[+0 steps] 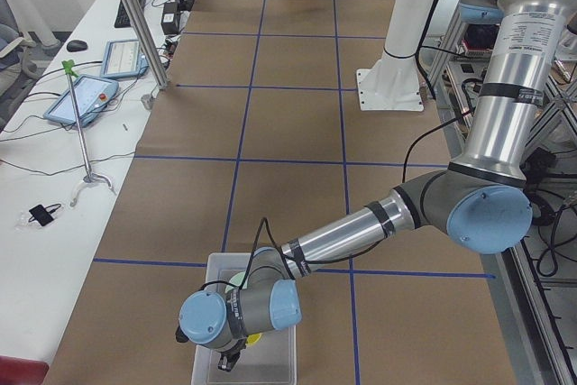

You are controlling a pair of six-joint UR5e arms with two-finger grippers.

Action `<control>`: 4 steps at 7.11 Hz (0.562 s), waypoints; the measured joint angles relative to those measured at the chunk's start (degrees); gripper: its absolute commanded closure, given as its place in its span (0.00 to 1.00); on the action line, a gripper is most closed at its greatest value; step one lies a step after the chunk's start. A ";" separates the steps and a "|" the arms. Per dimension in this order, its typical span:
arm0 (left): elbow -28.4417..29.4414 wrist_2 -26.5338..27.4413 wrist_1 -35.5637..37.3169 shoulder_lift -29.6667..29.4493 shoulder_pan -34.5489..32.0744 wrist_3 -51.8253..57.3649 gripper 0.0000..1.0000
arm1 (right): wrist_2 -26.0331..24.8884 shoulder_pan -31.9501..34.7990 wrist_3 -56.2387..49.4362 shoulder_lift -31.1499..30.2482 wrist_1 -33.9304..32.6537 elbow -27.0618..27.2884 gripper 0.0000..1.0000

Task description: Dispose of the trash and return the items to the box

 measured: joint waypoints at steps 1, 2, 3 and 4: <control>1.44 0.01 -0.38 -0.18 0.07 -0.12 1.00 | 0.01 -0.03 0.00 -0.05 -0.04 -0.02 0.00; 3.00 0.01 -0.55 -0.75 0.12 -0.23 0.91 | 0.06 -0.10 0.00 -0.09 -0.06 -0.08 0.00; 4.15 0.01 -0.63 -1.38 0.22 -0.28 0.70 | 0.10 -0.17 -0.02 -0.10 -0.07 -0.12 0.00; 4.73 0.01 -0.68 -1.73 0.38 -0.29 0.55 | 0.12 -0.21 -0.05 -0.12 -0.07 -0.17 0.00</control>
